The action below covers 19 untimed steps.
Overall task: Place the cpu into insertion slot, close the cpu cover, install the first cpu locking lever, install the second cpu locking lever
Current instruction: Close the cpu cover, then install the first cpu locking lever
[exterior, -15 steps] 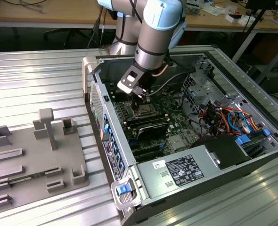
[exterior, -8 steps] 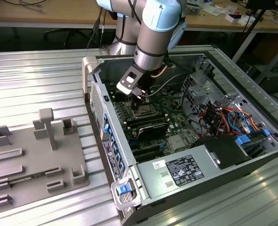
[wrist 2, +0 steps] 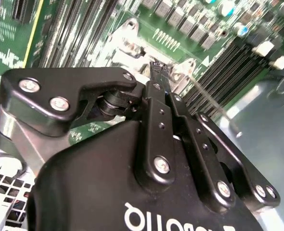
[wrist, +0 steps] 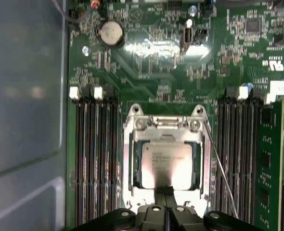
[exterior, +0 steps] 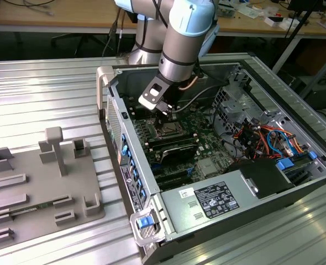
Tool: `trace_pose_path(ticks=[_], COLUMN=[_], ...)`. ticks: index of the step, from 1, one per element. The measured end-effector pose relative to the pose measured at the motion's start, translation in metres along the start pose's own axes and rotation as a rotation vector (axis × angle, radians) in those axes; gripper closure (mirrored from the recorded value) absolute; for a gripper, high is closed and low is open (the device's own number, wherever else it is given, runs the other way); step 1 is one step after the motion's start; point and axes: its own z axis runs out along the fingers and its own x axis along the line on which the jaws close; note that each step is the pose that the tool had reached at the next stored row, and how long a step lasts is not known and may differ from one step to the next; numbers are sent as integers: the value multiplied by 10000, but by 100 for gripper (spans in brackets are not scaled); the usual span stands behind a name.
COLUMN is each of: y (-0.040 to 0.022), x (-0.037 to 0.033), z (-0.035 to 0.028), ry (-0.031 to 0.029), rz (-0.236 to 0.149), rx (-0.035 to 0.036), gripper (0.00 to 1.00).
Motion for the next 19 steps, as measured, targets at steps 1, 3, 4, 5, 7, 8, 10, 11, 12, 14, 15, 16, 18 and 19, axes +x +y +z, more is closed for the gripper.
trace_pose_path(ticks=[1, 3, 4, 5, 7, 8, 10, 11, 12, 14, 15, 16, 18, 19], y=[55, 132, 154, 178, 210, 219, 222, 223, 228, 232, 233, 233, 234, 235], x=[-1, -3, -4, -5, -6, -6, -6, -6, -6, -6, -6, -6, -6, -6], z=[0, 0, 0, 0, -1, -1, -1, 0, -1, -1, -1, -1, -1, -1], ry=[1, 1, 0, 0, -1, 0, 1, 1, 0, 1, 1, 1, 0, 0], rz=[2, 1, 1, 1, -1, -1, 1, 2, 0, 0, 0, 0, 0, 0], rx=[3, 6, 7, 8, 9, 9, 8, 8, 8, 9, 8, 9, 8, 9], gripper=[89, 89, 89, 89, 89, 89, 89, 89, 89, 89, 89, 89, 89, 89])
